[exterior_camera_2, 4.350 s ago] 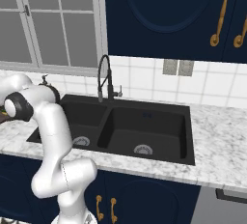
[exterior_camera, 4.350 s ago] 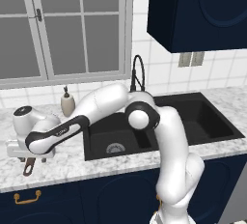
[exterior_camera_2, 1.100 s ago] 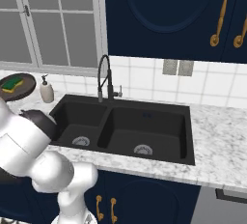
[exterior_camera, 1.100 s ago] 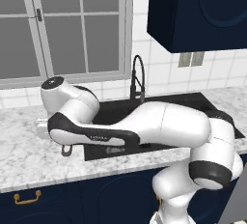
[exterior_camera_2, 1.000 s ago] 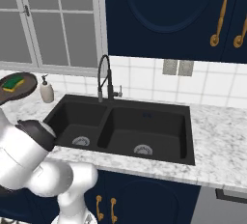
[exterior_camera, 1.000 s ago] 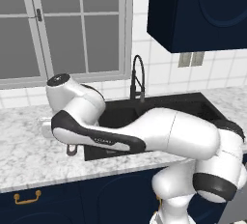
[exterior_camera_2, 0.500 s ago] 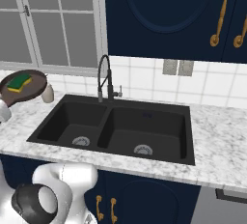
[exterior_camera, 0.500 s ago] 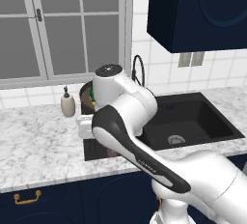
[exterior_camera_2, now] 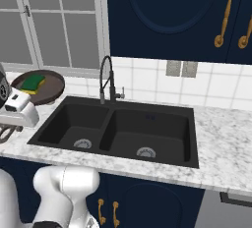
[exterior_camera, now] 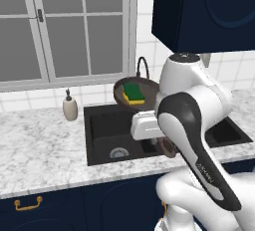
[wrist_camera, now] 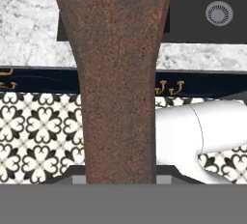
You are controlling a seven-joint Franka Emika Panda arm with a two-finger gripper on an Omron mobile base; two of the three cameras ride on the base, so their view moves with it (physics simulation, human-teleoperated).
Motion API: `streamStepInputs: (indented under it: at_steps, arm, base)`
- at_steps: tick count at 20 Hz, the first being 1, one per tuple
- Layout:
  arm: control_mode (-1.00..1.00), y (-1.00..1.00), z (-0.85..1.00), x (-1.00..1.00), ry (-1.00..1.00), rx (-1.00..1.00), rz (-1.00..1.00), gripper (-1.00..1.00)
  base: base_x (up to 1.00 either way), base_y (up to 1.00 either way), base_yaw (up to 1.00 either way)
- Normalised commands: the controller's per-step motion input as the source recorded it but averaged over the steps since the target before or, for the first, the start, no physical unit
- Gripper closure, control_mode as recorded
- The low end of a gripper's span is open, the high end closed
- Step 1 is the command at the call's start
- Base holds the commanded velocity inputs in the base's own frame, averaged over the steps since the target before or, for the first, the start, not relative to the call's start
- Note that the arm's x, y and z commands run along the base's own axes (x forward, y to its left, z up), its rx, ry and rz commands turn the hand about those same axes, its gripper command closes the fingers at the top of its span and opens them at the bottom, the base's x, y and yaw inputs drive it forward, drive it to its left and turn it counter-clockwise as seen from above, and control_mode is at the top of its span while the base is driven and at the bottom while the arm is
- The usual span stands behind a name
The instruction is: Pick the pan and sponge and place them into the sink. Then turn on the water.
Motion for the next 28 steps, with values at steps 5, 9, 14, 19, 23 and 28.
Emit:
streamStepInputs:
  at_steps: [5,9,14,19,23,28]
  arm:
    - [-1.0,-1.0,0.41,-0.36,0.03,0.0,0.16,1.0]
    - [-1.0,-1.0,0.19,-0.58,0.0,0.0,0.2,1.0]
    - [-1.0,-1.0,0.08,-0.12,0.0,0.0,0.12,1.0]
    - [-1.0,-1.0,0.07,-0.01,0.0,0.0,0.13,1.0]
    - [-1.0,-0.9,-0.01,0.0,0.0,-0.02,0.13,1.0]
    - [-1.0,-0.32,-0.17,0.04,0.0,-0.09,0.06,1.0]
  base:
    - [0.0,0.0,0.0]
    - [0.0,0.0,0.0]
    - [0.0,0.0,0.0]
    - [0.0,0.0,0.0]
    - [0.0,0.0,0.0]
    - [0.0,0.0,0.0]
